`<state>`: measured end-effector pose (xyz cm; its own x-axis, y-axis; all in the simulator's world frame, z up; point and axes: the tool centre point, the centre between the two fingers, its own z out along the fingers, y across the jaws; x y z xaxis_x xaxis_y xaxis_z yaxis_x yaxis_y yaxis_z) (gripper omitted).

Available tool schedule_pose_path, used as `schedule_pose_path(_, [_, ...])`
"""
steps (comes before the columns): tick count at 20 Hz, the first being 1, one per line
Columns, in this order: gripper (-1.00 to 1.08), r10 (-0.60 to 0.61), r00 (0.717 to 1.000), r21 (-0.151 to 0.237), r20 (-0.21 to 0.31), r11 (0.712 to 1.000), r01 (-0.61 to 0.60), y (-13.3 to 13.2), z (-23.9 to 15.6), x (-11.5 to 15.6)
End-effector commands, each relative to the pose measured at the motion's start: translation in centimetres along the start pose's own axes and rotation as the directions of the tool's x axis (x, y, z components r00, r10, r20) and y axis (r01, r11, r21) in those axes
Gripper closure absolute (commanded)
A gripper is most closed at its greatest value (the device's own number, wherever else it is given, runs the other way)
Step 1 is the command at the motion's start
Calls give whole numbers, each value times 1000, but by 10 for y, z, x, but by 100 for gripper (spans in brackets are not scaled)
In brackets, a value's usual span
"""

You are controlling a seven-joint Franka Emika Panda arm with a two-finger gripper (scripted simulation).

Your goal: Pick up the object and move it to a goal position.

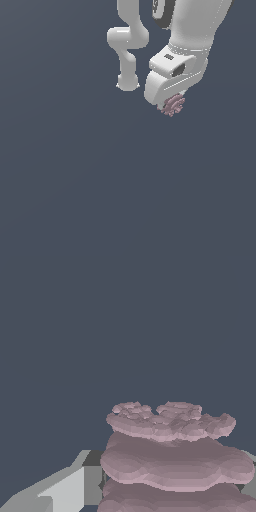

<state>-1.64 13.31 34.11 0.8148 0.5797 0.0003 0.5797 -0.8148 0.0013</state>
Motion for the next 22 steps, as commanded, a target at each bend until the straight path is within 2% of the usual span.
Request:
schedule_pose_path(1, [108, 1, 1000, 1, 1, 1000, -1, -12, -23, 10])
schedule_pose_path(11, [108, 3, 1000, 1, 0, 1000, -3, -43, -86, 39])
schedule_pose_path(22, [108, 3, 1000, 1, 0, 1000, -3, -54, -111, 53])
